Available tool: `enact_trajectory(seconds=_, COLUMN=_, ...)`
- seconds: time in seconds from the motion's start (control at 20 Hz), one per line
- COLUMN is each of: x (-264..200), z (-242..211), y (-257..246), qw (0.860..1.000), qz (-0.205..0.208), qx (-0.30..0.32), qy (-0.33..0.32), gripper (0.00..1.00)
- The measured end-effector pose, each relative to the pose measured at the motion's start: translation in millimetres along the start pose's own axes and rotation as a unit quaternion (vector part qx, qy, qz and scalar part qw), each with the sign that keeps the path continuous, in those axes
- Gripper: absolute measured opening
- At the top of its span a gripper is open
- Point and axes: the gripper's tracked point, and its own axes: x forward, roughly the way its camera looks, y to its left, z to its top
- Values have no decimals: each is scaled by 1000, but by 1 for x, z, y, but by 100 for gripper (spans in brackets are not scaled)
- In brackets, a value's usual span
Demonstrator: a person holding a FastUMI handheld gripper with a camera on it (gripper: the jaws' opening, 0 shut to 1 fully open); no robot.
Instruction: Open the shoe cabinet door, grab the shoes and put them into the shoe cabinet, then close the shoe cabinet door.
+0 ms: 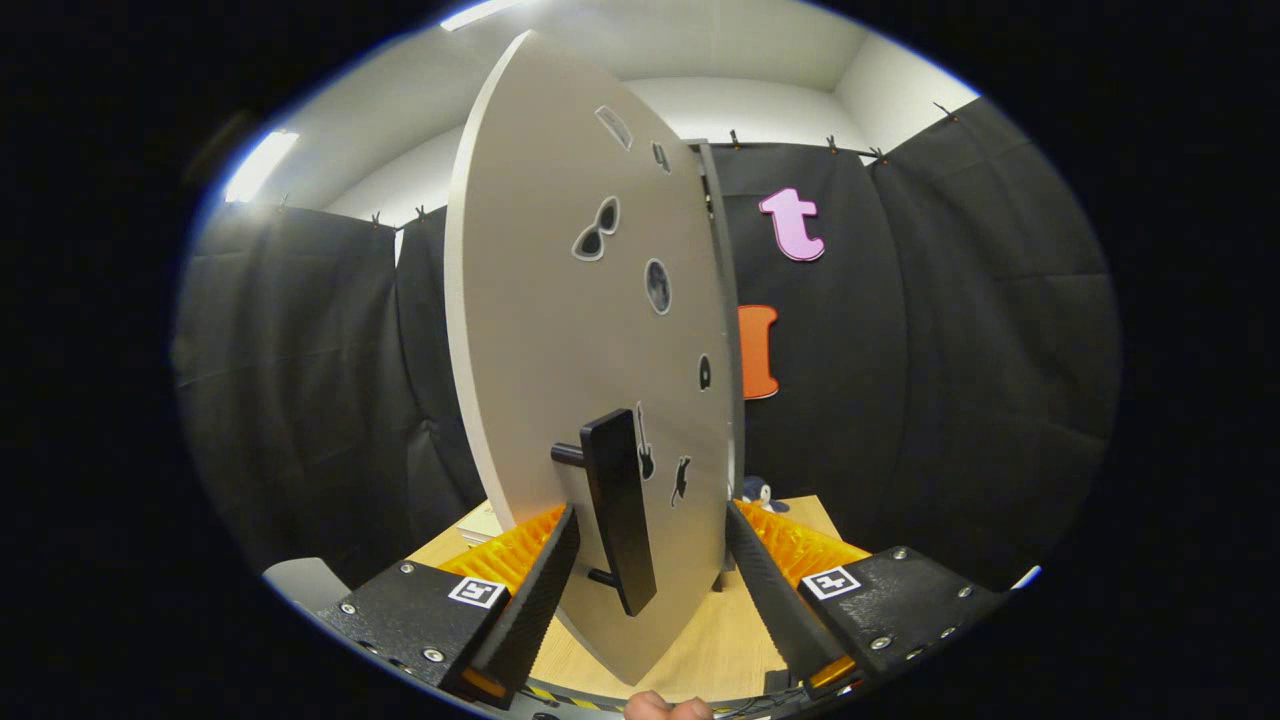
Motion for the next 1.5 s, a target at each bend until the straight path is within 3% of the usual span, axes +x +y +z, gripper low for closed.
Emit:
enact_trajectory(seconds=0.65, x=74, z=-3, y=115, qw=1000, qz=21, qx=-16, qy=17, gripper=93)
enact_trajectory(seconds=1.2, x=122, z=3, y=151, qw=998, qz=-55, qx=-29, qy=14, gripper=94)
enact_trajectory(seconds=1.5, x=146, z=-2, y=153, qw=998, qz=-58, qx=-22, qy=29, gripper=94)
